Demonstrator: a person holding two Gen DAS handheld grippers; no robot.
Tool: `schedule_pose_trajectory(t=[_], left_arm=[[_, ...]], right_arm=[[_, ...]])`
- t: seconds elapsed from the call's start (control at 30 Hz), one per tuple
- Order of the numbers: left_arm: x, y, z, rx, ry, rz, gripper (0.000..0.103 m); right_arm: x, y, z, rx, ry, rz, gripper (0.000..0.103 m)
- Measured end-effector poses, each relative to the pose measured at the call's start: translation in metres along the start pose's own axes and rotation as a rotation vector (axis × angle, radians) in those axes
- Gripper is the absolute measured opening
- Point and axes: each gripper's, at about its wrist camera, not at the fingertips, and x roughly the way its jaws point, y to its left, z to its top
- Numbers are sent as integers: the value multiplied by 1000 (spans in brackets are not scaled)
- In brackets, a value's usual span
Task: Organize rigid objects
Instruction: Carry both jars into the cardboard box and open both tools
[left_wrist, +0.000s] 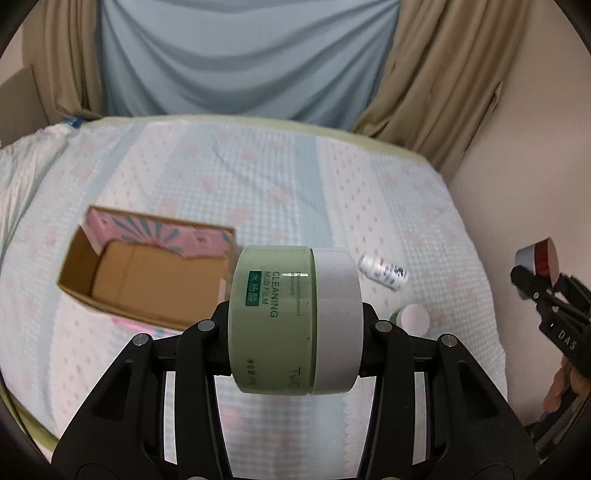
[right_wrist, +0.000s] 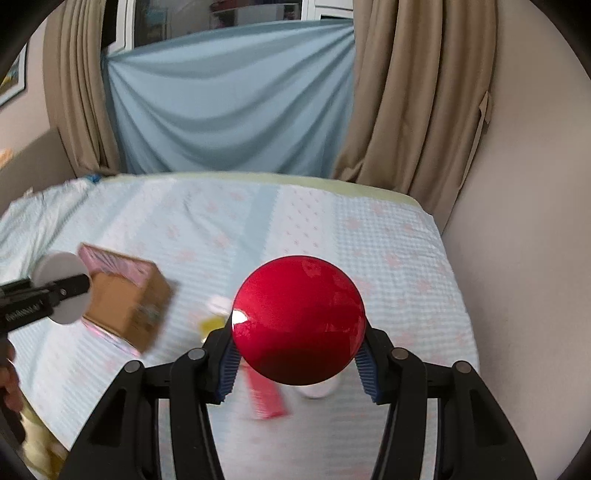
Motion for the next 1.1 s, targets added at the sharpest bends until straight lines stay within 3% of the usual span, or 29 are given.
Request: schedule_pose_trajectory(t=[0.2,0.43,0.77,1.1], left_arm=[[-30,70,26,57,-13,-40,39],[-31,163,50,99,3,-59,39],[34,263,60,114,107,-19,39],[127,310,55,98,266,20,39]], right_arm=[[-15,92,23,67,21,-7,50],[6,180,46,139,53,20,50],[84,288,59,60,149,93,50],[185,358,37,-97,328,162,50]])
